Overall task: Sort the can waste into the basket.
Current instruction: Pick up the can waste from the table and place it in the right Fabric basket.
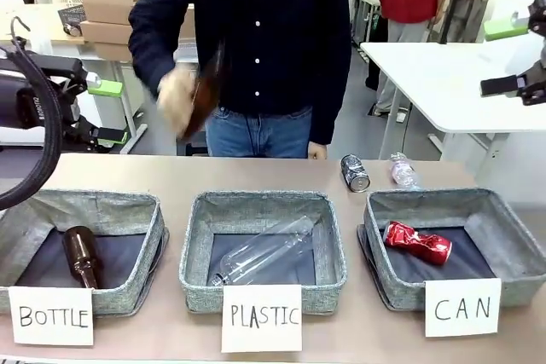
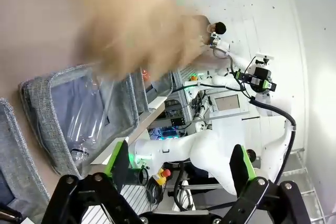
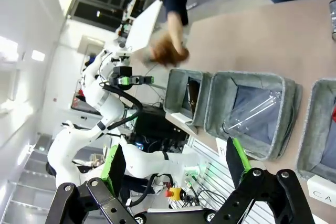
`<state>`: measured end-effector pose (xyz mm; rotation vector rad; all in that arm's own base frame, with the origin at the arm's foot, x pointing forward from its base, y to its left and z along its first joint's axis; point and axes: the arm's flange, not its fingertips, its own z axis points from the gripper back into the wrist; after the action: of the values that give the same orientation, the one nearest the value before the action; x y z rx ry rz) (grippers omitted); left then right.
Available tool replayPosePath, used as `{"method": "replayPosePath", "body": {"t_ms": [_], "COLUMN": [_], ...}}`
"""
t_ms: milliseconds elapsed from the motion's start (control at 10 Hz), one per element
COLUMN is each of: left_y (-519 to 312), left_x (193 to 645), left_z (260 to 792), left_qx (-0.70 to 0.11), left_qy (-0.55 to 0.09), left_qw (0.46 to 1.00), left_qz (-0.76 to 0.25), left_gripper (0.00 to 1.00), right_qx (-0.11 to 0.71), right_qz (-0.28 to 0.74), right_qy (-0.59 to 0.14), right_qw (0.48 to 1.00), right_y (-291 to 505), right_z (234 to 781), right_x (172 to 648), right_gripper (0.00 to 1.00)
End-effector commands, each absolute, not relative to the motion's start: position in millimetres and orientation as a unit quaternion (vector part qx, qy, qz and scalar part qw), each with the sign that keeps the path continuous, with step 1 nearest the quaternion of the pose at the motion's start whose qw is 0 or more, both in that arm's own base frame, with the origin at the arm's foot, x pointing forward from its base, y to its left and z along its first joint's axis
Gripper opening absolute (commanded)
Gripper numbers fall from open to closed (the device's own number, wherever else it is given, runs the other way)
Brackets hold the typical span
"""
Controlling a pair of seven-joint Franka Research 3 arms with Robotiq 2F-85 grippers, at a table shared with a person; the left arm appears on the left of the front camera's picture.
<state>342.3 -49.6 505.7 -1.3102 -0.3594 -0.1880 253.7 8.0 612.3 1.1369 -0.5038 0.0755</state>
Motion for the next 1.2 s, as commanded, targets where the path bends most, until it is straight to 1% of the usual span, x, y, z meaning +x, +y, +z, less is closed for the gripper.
{"method": "replayPosePath", "body": {"t_ms": [0,100,200,300,400,500,600,700,800,900,1000,1100], "left_y": [-49,-49,-49,-49,-49,-49,-49,-49,-49,-49,-49,-49], "left_x": [341,341,341,341,341,341,341,341,341,341,341,341], "left_z": [509,509,509,509,509,509,509,509,509,509,509,509], "left_qx": [-0.613,-0.613,-0.613,-0.613,-0.613,-0.613,-0.613,-0.613,-0.613,-0.613,-0.613,-0.613], "left_qy": [-0.166,-0.166,-0.166,-0.166,-0.166,-0.166,-0.166,-0.166,-0.166,-0.166,-0.166,-0.166], "left_qw": [0.768,0.768,0.768,0.768,0.768,0.768,0.768,0.768,0.768,0.768,0.768,0.768], "left_qz": [-0.083,-0.083,-0.083,-0.083,-0.083,-0.083,-0.083,-0.083,-0.083,-0.083,-0.083,-0.083], "left_gripper": [1.00,1.00,1.00,1.00,1.00,1.00,1.00,1.00,1.00,1.00,1.00,1.00], "right_qx": [0.532,0.422,0.290,0.216,0.098,0.066,0.007,0.003,0.117,0.070,0.070,0.064], "right_qz": [0.035,0.075,0.117,0.144,0.148,0.182,0.177,0.154,0.109,0.196,0.196,0.173], "right_qy": [-0.236,-0.223,-0.190,-0.169,-0.158,-0.154,-0.175,-0.193,-0.153,-0.188,-0.188,-0.180], "right_qw": [0.812,0.875,0.931,0.951,0.971,0.969,0.968,0.969,0.975,0.960,0.960,0.966], "right_y": [8,29,68,87,95,105,111,116,115,118,118,110], "right_z": [612,619,612,598,575,554,538,527,548,514,514,518], "right_x": [254,265,318,371,420,451,467,468,439,469,469,470], "right_gripper": [1.00,1.00,1.00,1.00,1.00,1.00,1.00,1.00,1.00,1.00,1.00,1.00]}}
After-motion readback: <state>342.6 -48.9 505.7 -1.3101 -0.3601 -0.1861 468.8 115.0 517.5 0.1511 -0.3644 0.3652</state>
